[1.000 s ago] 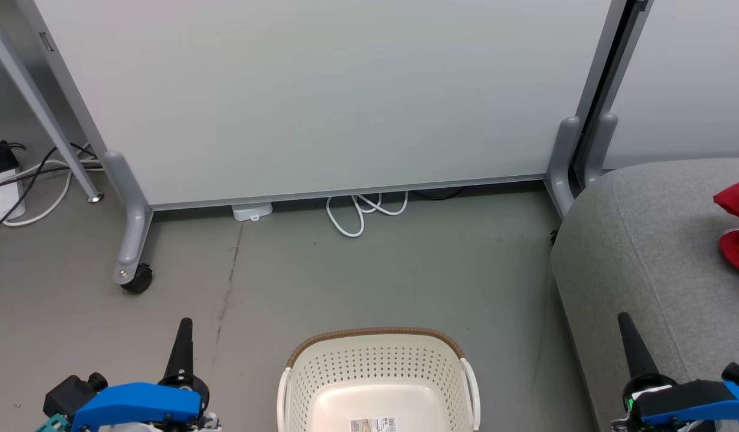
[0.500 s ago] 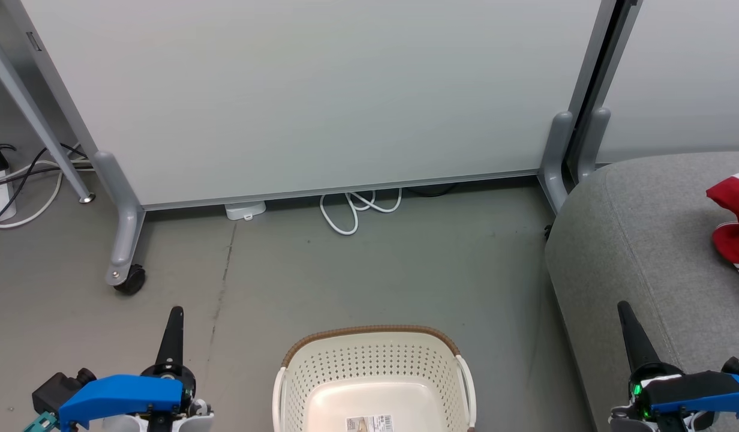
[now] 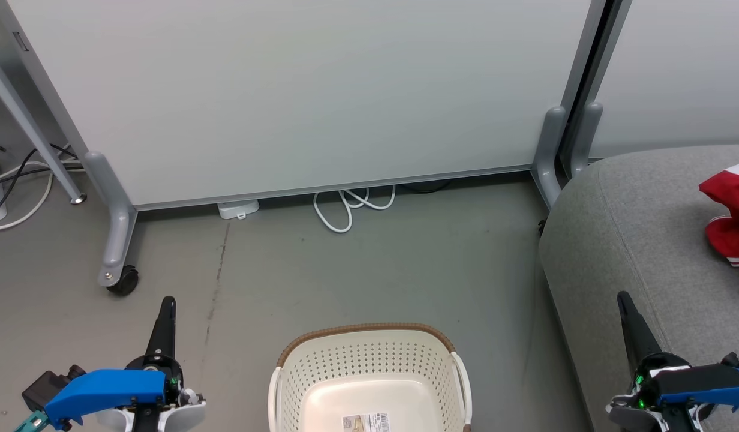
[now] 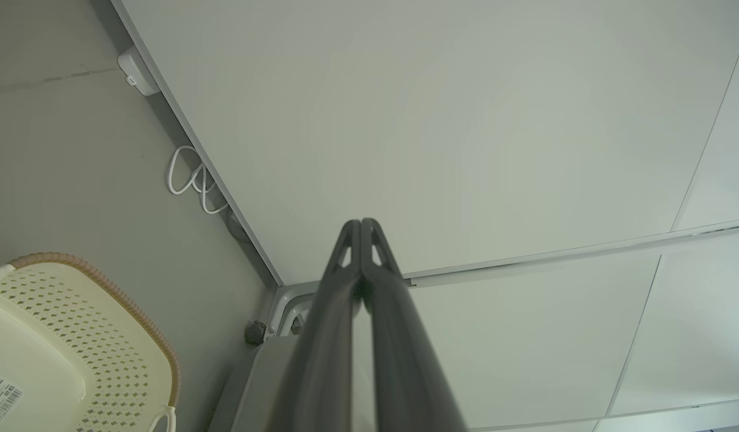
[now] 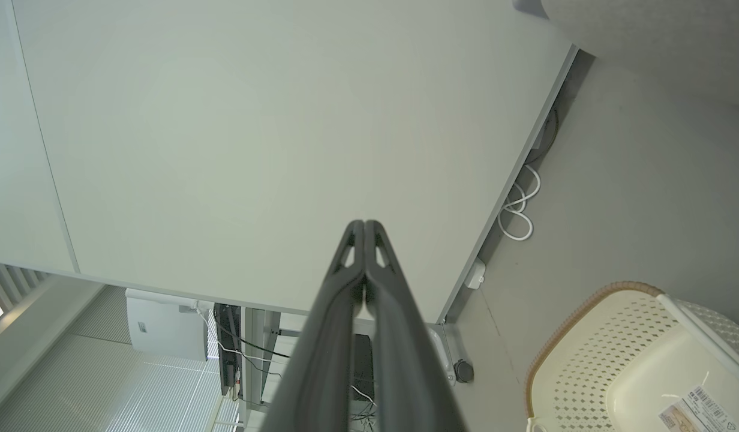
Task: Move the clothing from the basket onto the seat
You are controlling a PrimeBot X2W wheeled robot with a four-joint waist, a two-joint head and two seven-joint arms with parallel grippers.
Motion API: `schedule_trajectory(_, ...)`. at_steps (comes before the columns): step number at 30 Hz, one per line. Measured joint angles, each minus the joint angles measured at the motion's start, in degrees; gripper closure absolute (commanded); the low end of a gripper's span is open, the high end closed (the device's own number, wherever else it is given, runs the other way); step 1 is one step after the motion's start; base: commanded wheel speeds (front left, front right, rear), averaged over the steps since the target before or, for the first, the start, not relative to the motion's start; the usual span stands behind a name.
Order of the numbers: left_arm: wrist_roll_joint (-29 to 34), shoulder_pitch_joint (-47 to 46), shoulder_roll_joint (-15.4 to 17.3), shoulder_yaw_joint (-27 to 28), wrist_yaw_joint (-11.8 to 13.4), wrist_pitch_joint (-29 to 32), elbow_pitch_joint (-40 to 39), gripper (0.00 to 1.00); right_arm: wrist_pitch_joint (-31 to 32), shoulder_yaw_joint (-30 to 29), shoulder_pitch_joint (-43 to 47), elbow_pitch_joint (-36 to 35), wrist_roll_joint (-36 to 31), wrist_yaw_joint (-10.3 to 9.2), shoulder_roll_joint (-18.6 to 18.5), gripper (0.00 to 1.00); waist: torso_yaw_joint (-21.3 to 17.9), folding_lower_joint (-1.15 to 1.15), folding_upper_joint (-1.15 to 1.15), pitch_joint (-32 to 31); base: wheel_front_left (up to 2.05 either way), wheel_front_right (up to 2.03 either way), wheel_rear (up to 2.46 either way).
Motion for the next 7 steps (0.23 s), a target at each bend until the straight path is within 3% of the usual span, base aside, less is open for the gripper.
schedule_trajectory(7, -2.71, -0.27, -0.13, 0.75, 0.0, 0.93, -0.58, 1.0, 0.51, 0.05, -0.72, 0.03, 3.27, 0.0, -0.03, 1.0, -0.42, 0.0, 0.0, 0.2, 0.0, 0.0, 0.0)
